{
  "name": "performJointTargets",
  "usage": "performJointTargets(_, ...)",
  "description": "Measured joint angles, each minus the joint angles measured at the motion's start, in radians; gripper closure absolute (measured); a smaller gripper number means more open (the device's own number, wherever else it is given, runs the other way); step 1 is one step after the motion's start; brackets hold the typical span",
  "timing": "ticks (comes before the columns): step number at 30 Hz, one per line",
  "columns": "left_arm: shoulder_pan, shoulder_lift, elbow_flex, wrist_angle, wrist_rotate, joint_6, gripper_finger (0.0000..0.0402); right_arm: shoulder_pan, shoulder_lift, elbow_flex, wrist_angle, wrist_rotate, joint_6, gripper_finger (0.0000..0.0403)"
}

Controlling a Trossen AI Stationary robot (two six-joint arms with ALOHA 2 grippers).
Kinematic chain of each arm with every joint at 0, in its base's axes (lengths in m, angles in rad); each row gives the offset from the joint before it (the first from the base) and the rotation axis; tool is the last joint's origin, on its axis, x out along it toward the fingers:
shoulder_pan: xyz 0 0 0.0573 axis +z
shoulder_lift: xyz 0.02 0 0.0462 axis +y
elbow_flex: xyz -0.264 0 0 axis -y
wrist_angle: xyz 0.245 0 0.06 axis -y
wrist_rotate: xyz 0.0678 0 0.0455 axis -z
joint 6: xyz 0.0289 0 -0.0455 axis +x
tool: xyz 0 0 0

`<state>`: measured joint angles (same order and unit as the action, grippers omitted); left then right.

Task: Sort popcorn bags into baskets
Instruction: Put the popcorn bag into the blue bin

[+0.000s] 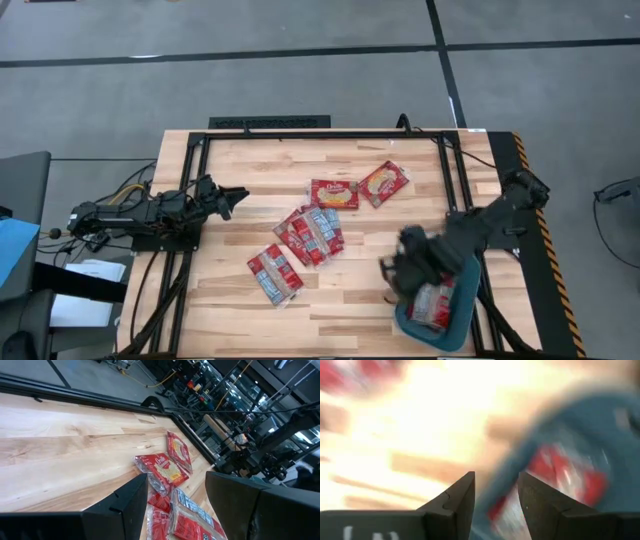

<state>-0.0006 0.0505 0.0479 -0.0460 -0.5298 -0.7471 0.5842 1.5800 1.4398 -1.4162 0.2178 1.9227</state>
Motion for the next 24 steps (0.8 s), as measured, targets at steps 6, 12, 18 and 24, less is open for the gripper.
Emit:
performJointTargets(6,0.0,0.0,0.0,0.0,-0.042,-0.034,0.0215,-0.264,0.01,0.034,0.007,0.13,-0.458,0.0199)
performJointTargets(12,0.0,0.0,0.0,0.0,-0.042,-0.028,0.0215,-0.532,0.078,0.03,0.064,0.135,-0.792,0.0145)
performJointTargets(18,0.0,0.0,0.0,0.0,-0.042,0.005,0.0215,-0.646,0.205,0.0,0.219,0.131,-1.076,0.0111)
performJointTargets(24,0.0,0.0,0.0,0.0,-0.042,0.029,0.0215,-0.66,0.388,-0.005,0.203,0.145,-1.218,0.01)
